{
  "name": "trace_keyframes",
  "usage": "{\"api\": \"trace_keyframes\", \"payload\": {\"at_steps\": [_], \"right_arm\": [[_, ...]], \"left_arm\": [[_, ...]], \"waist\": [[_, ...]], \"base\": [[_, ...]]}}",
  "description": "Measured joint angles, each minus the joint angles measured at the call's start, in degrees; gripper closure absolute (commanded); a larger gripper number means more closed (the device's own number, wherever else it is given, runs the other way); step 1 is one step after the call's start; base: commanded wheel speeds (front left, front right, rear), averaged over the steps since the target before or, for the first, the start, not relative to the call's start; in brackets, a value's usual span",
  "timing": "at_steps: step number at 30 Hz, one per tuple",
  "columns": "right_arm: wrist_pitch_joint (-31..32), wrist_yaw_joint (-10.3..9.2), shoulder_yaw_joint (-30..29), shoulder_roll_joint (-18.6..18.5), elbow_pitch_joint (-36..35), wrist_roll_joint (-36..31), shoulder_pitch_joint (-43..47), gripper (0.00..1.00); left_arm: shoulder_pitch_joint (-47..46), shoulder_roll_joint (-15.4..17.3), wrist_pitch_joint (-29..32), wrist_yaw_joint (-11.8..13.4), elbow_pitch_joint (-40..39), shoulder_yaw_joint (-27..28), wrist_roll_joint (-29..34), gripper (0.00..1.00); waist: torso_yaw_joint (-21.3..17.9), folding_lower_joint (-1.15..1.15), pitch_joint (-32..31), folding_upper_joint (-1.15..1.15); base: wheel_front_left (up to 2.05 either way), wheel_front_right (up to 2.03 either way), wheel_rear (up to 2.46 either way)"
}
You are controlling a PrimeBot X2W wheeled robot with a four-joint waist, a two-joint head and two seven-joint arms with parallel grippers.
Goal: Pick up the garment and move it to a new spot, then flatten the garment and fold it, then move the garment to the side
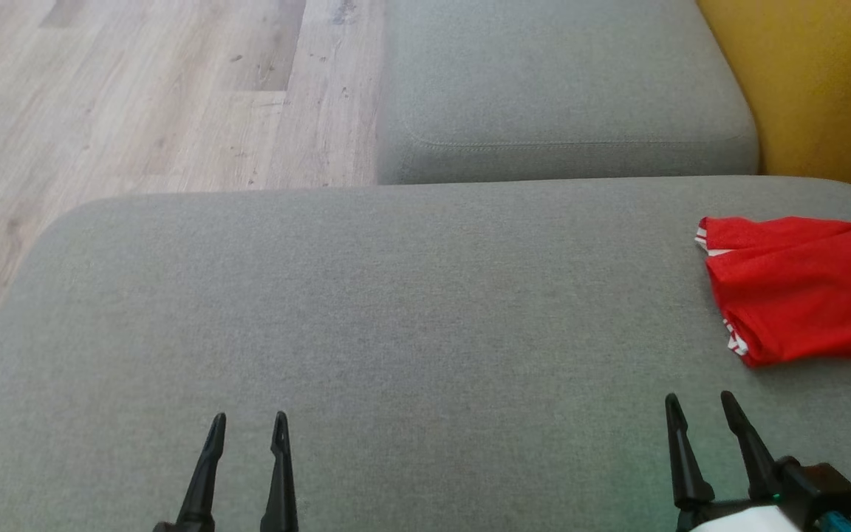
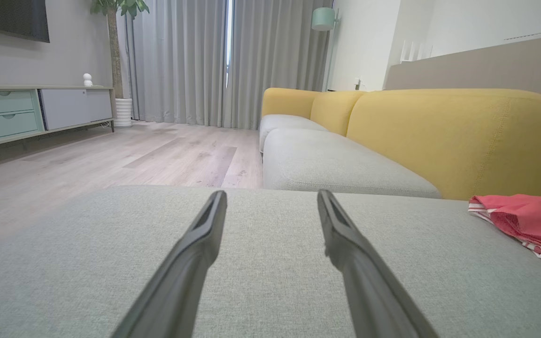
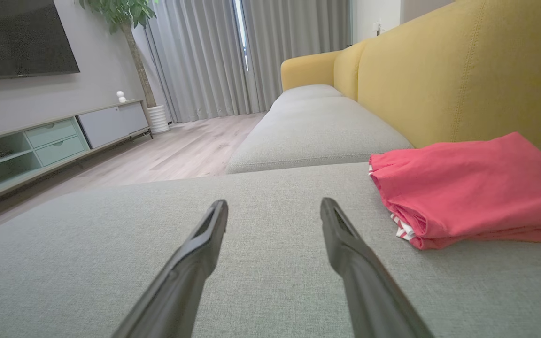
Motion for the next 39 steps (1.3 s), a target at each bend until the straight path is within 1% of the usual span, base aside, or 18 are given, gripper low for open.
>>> {"api": "trace_keyframes", "payload": {"at_steps": [17, 18, 24, 31, 39], "right_arm": [[0.0, 0.00, 0.7, 0.0, -0.3, 0.0, 0.0, 0.00], [0.0, -0.01, 0.7, 0.0, 0.0, 0.0, 0.0, 1.00], [0.2, -0.02, 0.7, 0.0, 5.3, 0.2, 2.4, 1.00], [0.9, -0.02, 0.6, 0.0, 5.4, 4.5, 2.4, 1.00], [2.2, -0.02, 0.3, 0.0, 5.4, 10.2, 2.0, 1.00]], "left_arm": [[0.3, 0.0, 0.0, -0.2, 0.5, -0.1, -0.6, 0.00], [0.3, 0.0, 0.0, -0.4, 0.7, -0.2, -0.6, 1.00], [2.5, 0.0, 0.3, -0.5, 6.1, -0.4, -0.9, 1.00], [2.7, 0.1, 1.0, -0.6, 6.2, -0.3, -5.2, 1.00], [1.5, 0.2, 2.1, -1.6, 6.8, 0.1, -10.8, 1.00]], "waist": [[-2.3, 0.01, -0.5, 0.00], [-2.3, 0.01, -0.6, 0.00], [-2.4, 0.01, -0.5, 0.00], [-2.5, 0.01, -0.1, 0.00], [-2.6, 0.01, 0.4, 0.00]], "base": [[0.00, 0.00, 0.00], [0.00, 0.00, 0.00], [0.00, 0.00, 0.00], [0.00, 0.00, 0.00], [0.00, 0.00, 0.00]]}}
